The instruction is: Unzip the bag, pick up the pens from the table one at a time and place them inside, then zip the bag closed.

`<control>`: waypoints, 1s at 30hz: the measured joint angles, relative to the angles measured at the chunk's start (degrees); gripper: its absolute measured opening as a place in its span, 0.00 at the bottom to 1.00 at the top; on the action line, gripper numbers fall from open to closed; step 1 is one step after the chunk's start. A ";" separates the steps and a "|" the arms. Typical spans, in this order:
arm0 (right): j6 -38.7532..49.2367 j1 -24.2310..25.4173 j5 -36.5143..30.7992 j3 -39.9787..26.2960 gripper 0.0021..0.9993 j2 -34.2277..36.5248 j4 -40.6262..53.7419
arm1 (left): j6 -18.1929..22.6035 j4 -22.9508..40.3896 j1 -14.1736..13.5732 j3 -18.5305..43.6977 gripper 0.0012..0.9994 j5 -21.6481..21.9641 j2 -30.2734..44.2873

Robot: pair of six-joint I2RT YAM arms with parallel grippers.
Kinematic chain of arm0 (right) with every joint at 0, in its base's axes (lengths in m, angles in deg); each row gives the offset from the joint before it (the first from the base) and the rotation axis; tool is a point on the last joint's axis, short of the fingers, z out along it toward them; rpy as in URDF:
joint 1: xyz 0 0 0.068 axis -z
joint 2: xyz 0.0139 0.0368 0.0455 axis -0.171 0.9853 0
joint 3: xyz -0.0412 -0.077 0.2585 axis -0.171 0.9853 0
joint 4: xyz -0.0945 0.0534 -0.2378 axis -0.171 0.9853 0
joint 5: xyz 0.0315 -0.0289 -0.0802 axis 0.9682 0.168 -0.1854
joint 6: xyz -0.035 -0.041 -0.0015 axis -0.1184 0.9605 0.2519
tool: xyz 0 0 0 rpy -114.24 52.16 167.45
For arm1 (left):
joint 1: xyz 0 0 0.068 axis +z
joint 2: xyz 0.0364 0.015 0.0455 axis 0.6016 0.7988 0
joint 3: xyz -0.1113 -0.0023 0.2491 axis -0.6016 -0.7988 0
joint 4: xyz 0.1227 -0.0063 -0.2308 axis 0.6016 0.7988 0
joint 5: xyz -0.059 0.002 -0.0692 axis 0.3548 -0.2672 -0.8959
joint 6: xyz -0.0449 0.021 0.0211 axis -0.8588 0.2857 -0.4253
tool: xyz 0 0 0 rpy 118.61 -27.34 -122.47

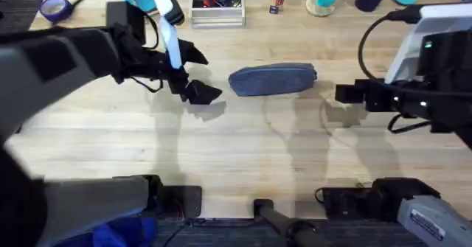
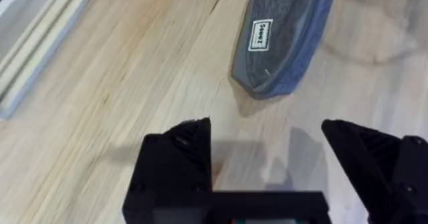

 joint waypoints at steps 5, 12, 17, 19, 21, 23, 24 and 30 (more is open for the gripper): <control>0.19 -2.39 0.08 -5.10 1.00 -4.55 5.49 | -4.81 4.75 0.00 0.00 1.00 3.48 -9.60; 0.37 -4.64 1.42 -16.34 1.00 -5.94 13.22 | -12.24 12.61 -0.02 0.00 1.00 8.55 -25.57; 0.64 -4.65 1.66 -23.30 1.00 -5.94 21.74 | -16.63 21.20 0.00 0.13 0.99 13.06 -35.97; 0.83 -4.65 1.77 -25.47 1.00 -5.94 24.62 | -17.95 25.17 -0.02 1.07 0.99 14.80 -38.97; 0.88 -4.65 1.79 -27.45 1.00 -5.94 27.34 | -19.61 28.96 -0.04 3.31 0.99 16.78 -40.90; 1.02 -4.65 1.79 -28.84 1.00 -5.94 29.21 | -21.13 33.31 -0.04 6.93 0.99 18.72 -41.87; 1.04 -4.65 1.78 -29.27 1.00 -5.94 29.58 | -21.63 35.13 -0.05 8.68 0.99 19.36 -42.12; 1.11 -4.65 1.79 -29.51 1.00 -5.94 29.90 | -23.78 42.18 -0.07 17.08 0.99 21.82 -42.48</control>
